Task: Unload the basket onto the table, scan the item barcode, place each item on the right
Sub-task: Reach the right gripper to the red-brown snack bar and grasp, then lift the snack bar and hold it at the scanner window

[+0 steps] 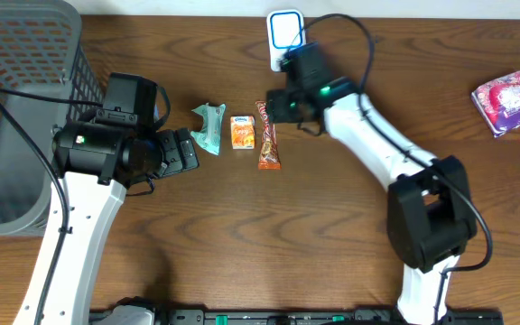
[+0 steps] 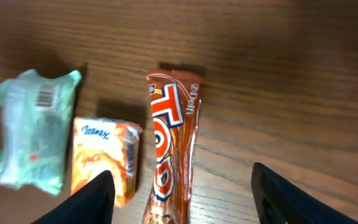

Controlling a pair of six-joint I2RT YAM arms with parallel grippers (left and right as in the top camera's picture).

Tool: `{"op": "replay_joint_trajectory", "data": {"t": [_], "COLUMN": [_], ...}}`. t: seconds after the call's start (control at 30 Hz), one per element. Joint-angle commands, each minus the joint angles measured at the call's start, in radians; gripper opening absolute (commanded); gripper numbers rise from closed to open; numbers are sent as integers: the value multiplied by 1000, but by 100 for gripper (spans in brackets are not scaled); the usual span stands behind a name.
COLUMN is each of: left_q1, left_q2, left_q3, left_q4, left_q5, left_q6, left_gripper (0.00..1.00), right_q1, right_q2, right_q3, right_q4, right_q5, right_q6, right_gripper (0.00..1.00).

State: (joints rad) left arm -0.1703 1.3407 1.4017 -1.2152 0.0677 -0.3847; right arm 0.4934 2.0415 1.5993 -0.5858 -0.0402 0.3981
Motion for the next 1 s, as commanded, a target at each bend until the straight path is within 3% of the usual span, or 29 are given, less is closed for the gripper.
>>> {"op": "replay_joint_trajectory", "data": {"t": [0.0,0.37,0.43,0.47,0.57,0.97], "left_q1": [4,4,4,4,4,4], "left_q2": [4,4,4,4,4,4], "left_q3": [0,0,0,0,0,0], "left_q4": [-3,-3,-3,-3,-3,-3], "left_q5": [-16,-16,-16,-16,-16,-16], "left_q6": [9,10,10,10,10,10], "left_gripper": [98,98,98,98,98,98], "right_q1": [47,110,109,109,109,36], "right_q2": [0,127,144,153,153,20], "right_q3": [-10,-10,-10,-10,-10,138], "right_q4": [8,43,43,43,40,70], "right_q5": [216,215,215,215,222,260], "right_q6": [62,61,61,58,57,-55], "right_gripper": [63,56,40,24,2,1]}}
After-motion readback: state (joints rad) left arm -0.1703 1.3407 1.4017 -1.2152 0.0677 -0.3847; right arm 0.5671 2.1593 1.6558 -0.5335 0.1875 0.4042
